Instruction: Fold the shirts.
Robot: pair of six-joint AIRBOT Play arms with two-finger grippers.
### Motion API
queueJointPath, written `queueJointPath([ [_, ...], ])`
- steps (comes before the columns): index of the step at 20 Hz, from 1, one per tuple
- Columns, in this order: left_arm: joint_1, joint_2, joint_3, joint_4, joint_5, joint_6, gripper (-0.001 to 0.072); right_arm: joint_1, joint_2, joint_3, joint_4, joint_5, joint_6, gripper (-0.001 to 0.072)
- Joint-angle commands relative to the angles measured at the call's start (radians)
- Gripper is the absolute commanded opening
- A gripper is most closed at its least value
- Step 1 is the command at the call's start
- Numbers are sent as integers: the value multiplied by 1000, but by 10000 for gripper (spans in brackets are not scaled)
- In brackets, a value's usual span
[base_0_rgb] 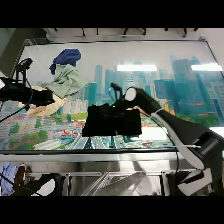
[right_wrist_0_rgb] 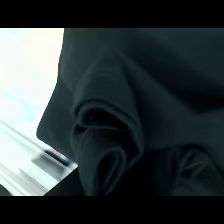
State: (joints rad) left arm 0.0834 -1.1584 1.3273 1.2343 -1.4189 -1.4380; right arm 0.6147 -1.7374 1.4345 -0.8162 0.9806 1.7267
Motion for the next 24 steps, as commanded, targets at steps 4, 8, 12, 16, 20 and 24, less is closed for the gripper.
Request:
queueJointPath([
  [4,-1,25,-119,3,30,36,18,84,-126,1,418,-204,-177,407],
  [8,-11,25,-202,3,34,51,18,26,-96,1,708,-74,-456,639],
  [12,-8,25,-231,3,35,65,17,-88,10,0,723,85,-502,639],
  [16,-8,24,-270,-10,59,69,17,-224,138,-8,603,201,-478,638],
  [20,-11,-17,-280,-242,82,149,18,-368,300,-151,219,225,-349,639],
  [24,-68,-121,-266,-365,196,165,170,-543,410,-378,202,200,-362,639],
])
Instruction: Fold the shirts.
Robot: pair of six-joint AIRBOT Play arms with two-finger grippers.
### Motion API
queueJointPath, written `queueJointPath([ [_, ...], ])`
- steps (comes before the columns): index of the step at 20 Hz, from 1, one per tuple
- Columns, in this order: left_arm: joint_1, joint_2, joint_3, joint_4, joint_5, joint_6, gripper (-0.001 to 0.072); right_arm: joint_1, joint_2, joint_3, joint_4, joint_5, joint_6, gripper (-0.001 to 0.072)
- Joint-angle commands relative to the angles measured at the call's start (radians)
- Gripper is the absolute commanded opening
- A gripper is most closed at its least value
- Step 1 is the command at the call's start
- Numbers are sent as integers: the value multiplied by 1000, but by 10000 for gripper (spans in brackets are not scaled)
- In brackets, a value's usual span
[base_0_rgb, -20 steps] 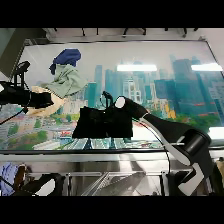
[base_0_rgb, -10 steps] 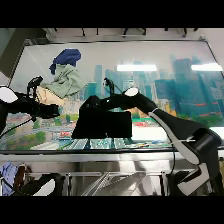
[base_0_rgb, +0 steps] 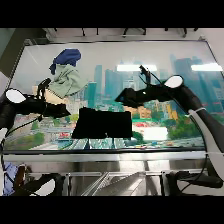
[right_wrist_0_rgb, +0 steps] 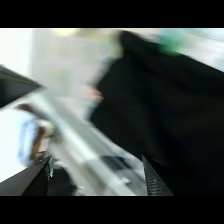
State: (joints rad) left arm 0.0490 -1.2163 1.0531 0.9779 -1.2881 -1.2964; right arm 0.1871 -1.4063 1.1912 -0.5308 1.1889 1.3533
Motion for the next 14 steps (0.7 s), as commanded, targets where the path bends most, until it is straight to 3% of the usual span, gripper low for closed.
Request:
queueJointPath([
  [1,-54,-109,34,-107,56,23,500,-156,86,-174,-82,-19,11,639],
  [2,-72,-156,63,-107,48,21,603,-185,87,-199,-82,-14,8,639],
  [7,-115,-376,262,-106,31,20,603,-204,93,-228,-66,42,-7,639],
  [14,-115,-579,399,-103,-162,13,603,-200,122,-228,-51,13,-7,638],
])
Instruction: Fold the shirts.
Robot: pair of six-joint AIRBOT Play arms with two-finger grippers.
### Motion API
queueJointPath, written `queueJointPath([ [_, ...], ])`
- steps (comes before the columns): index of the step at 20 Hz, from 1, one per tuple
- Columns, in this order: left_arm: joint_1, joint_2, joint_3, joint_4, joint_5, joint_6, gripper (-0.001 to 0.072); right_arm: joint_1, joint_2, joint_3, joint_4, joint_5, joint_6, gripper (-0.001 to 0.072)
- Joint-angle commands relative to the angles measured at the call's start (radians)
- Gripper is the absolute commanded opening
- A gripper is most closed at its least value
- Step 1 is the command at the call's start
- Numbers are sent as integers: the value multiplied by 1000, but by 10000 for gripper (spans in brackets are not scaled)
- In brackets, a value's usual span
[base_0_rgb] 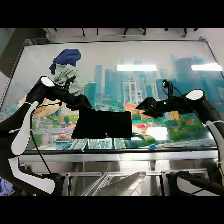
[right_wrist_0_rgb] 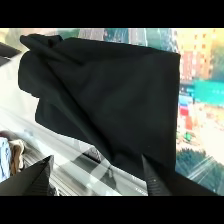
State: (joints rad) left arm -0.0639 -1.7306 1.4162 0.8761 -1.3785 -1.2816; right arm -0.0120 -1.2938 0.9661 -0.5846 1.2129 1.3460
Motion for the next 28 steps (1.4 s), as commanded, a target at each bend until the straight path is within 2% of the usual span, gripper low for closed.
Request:
queueJointPath([
  [1,-2,-74,35,-5,-80,-2,603,0,11,-3,3,-10,0,638],
  [3,-2,-78,35,-6,-80,-1,599,0,11,-3,3,-10,0,638],
  [5,-2,-78,35,-11,-81,19,156,0,11,-3,2,-11,1,638],
  [6,-2,-77,35,-24,-87,41,19,0,12,-3,3,-11,1,638],
  [9,-2,-52,35,-31,-96,48,17,0,11,-3,2,-8,1,638],
  [12,8,32,29,-27,-197,88,17,-1,11,-3,2,-9,1,638],
  [14,8,122,-41,47,-233,100,18,-1,11,-3,2,-10,1,638],
  [19,30,296,-349,232,-175,114,18,-1,11,-3,2,-11,2,638],
  [26,119,289,-468,217,-130,114,20,-1,11,-3,2,-39,5,638],
  [27,119,280,-468,196,-134,114,275,-1,9,-3,1,-44,5,638],
  [28,122,279,-467,167,-142,111,659,-1,6,-3,0,-45,5,638],
])
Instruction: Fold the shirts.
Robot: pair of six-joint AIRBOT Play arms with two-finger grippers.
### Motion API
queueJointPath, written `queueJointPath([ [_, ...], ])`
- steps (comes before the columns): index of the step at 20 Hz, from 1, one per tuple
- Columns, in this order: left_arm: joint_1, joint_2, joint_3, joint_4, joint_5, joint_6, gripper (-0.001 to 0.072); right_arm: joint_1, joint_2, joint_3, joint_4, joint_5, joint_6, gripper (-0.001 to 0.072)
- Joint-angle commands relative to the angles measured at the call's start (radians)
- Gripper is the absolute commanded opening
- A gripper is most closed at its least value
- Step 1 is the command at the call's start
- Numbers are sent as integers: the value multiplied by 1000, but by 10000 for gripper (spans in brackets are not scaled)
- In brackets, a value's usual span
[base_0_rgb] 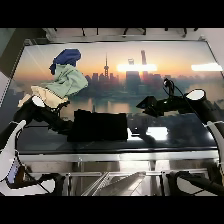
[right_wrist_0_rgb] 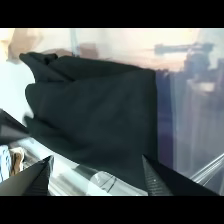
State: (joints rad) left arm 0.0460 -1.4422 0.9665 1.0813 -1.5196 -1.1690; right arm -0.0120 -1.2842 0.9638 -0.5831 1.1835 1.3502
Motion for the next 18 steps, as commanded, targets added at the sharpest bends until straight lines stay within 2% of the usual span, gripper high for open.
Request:
queueJointPath([
  [1,23,-6,-4,-53,-24,-19,669,-1,-8,0,-11,-14,0,638],
  [4,81,56,97,-60,-84,-78,662,-1,-29,-1,-119,6,0,639],
  [7,170,169,223,-61,13,-245,662,0,-68,0,-143,0,-2,639],
  [8,183,203,249,-61,68,-277,469,4,-95,0,-142,-1,-19,639],
  [9,188,227,264,-60,113,-259,25,8,-129,0,-143,-1,-24,639],
  [10,185,245,276,-61,145,-253,16,10,-163,0,-136,-1,-46,639],
  [13,152,256,315,-60,117,-241,17,10,-238,0,-79,-26,-117,639],
  [15,125,255,331,-60,120,-206,17,28,-268,0,-76,-48,-137,639],
  [18,100,256,330,-60,152,-207,18,92,-300,0,-75,-67,-148,639],
])
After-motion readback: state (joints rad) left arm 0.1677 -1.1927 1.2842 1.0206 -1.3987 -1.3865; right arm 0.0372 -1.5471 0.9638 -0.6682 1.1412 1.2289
